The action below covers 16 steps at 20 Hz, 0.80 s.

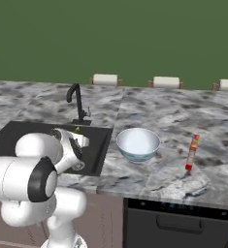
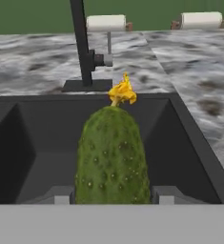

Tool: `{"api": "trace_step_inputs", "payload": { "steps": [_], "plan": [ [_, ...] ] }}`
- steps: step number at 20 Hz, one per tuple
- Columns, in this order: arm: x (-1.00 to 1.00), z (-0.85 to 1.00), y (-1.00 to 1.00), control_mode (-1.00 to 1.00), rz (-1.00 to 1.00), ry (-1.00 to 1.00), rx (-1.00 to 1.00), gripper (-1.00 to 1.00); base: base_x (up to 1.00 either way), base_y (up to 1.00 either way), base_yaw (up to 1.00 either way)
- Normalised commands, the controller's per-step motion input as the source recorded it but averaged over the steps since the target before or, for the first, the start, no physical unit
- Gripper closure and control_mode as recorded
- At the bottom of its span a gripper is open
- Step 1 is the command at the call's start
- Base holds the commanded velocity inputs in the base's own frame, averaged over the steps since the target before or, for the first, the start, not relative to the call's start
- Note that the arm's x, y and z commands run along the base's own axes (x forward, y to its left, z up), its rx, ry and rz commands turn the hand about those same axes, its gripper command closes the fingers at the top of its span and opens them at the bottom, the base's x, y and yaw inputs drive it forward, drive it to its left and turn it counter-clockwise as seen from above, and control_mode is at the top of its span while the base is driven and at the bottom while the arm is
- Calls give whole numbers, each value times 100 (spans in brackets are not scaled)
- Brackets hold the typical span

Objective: Pick the cucumber from the sink and place it in the bowl. Then pick the bowl and place it in the microwave. Then close the microwave door and press the start button.

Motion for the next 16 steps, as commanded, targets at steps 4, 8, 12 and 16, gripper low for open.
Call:
{"api": "trace_step_inputs", "payload": {
  "steps": [4,8,12,16],
  "plan": [
    [2,100,-2,-100,-2,9,-1,100,0,0,0],
    [-16,100,-22,-100,-11,17,0,100,0,0,0],
    [-21,100,-32,-100,-14,21,0,100,0,0,0],
    [-18,100,-54,-100,-14,18,0,100,0,0,0]
  ]
}}
